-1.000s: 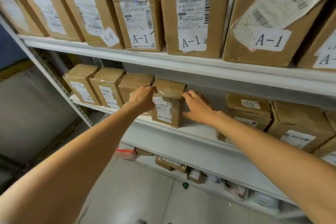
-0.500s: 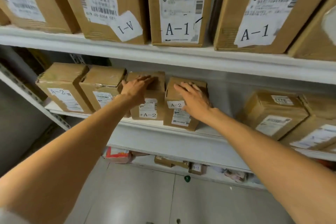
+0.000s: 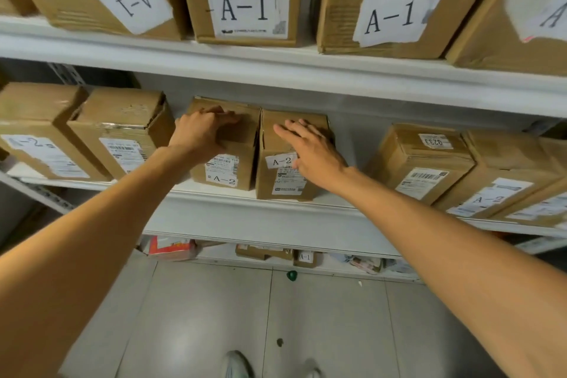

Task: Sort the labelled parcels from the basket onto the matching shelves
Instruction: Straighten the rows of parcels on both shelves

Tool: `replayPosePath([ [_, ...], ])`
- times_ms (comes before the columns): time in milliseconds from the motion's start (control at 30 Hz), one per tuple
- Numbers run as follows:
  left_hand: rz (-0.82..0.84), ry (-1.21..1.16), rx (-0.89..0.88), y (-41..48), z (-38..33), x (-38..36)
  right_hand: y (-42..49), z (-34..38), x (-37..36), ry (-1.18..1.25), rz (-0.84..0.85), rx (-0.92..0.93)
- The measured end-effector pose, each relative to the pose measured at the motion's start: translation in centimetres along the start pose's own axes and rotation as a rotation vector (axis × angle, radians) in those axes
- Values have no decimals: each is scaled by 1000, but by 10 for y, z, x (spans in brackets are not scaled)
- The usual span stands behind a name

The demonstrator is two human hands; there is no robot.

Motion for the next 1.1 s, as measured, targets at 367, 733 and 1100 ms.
replayPosePath([
  [367,7,-49,-14,4,-54,-21,-31,-48,4,16,-15,-50],
  [733,26,-47,-46,5,-110,-45,-68,-96,2,16,17,-138],
  [1100,21,-63,-29,-5,-107,-48,-73,-94,7,-76,39,-175],
])
Point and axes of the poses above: each hand's wrist, its own y-axis towards the middle knuckle, its own x-axis out of the back of the hand, z = x × y, the point moved 10 cm from there along y, towards the middle knuckle, and after that the axes turned 12 degrees about -y, right-handed, at the moved point
